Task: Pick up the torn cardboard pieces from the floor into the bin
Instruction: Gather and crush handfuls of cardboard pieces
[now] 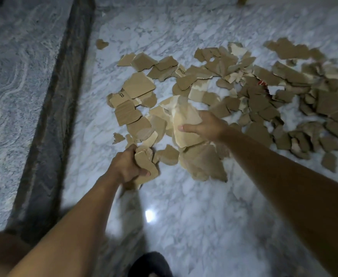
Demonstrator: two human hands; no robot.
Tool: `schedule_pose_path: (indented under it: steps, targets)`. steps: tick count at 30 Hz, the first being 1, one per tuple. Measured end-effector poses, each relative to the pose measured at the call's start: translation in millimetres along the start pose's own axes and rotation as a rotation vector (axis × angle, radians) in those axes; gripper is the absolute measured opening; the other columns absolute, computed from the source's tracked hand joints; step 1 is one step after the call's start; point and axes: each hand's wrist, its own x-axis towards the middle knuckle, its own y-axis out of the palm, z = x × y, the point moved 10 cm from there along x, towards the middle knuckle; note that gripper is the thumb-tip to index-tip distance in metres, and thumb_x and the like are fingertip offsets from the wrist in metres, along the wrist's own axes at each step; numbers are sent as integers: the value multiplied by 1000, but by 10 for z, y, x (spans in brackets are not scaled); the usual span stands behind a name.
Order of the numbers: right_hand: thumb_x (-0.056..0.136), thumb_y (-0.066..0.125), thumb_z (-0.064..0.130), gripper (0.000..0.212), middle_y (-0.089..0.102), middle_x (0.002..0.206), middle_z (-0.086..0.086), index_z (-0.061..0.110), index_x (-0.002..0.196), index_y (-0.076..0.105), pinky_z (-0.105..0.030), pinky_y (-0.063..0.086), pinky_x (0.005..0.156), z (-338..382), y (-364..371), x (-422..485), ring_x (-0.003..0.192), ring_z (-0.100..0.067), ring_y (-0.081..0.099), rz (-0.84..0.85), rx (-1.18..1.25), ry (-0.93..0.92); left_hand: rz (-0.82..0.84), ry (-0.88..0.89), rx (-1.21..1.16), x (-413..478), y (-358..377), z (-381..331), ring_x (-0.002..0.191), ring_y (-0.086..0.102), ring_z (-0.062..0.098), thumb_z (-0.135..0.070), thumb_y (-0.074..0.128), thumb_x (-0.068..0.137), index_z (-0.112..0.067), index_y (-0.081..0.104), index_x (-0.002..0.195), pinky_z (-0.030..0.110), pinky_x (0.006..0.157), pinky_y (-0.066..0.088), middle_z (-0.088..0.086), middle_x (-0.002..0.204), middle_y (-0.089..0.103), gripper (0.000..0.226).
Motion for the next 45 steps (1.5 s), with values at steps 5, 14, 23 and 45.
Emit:
schedule_pose_path:
  steps: [5, 14, 23, 45]
  targets:
    - [81, 81, 19, 34, 74, 97, -8, 10, 110, 67, -35, 61, 64, -143, -628, -278, 86, -28, 74, -95, 178, 62, 127, 120, 57, 91, 138, -580, 97, 62, 21, -33, 94, 47, -29, 63, 114, 31, 84, 49, -5, 102, 70, 74]
    - [79, 78, 29, 53, 62, 121, -12, 8, 121, 54, -32, 47, 80, -1597, -931, -751, 111, -32, 61, -8, -817, 369, 315, 172, 203, 151, 637, -1180, 92, 68, 15, -37, 94, 46, -26, 75, 97, 31, 88, 54, -8, 92, 74, 55]
    - [73, 86, 40, 81, 56, 134, -15, 3, 133, 47, -31, 45, 84, -2195, -899, -986, 123, -31, 55, 12, -676, 508, 220, 268, 534, 6, 1079, -1348, 129, 42, 28, -56, 52, 55, -22, 55, 127, 37, 103, 35, 4, 128, 58, 80]
    - [67, 89, 36, 86, 59, 132, -9, 13, 138, 46, -33, 48, 93, -1418, -871, -650, 118, -29, 57, 16, -553, 270, 209, 200, 304, 168, 913, -1118, 110, 59, 25, -33, 85, 67, -19, 59, 129, 24, 83, 41, 5, 117, 68, 69]
